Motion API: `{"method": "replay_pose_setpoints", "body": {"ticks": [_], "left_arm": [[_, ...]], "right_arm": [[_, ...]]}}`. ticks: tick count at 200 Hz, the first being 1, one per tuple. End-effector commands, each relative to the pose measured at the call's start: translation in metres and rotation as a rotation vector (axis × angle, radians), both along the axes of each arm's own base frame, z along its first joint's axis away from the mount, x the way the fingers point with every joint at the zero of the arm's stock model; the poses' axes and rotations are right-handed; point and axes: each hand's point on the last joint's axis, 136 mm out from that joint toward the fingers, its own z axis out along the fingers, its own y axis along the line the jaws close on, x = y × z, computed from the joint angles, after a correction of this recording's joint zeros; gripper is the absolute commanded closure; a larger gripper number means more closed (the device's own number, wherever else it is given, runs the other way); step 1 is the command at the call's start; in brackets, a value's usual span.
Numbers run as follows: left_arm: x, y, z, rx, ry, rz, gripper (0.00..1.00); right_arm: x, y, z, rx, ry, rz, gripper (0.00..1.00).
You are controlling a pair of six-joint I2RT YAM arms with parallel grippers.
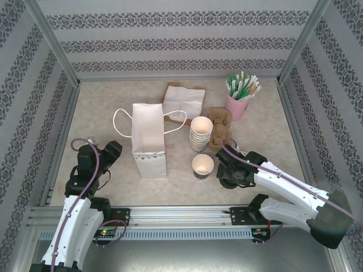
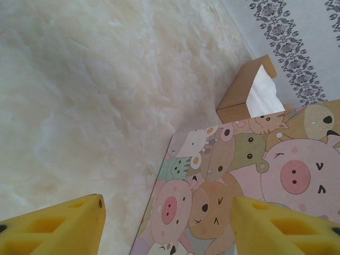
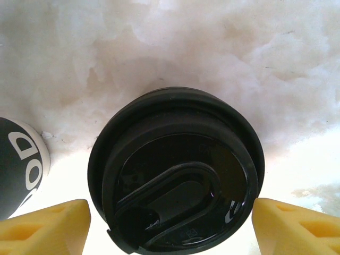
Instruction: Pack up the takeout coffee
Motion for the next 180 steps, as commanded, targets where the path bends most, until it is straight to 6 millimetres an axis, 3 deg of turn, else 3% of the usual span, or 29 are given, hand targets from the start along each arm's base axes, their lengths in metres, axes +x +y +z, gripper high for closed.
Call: {"method": "replay_pose_setpoints", "body": {"ticks": [1,180], "left_arm": [[0.004,-0.005,0.005,-0.013,-0.032,-0.019,0.35],[0.005,-0.009,0.012,-0.031,-0.046,-0.036,0.36]], "right_arm": [[0.003,-0.008,0.008,-0.021,-0.029,-0.015,0.20],[-0.001,-0.014,-0.014,0.019,-0.023,-0.051,0.23]]}}
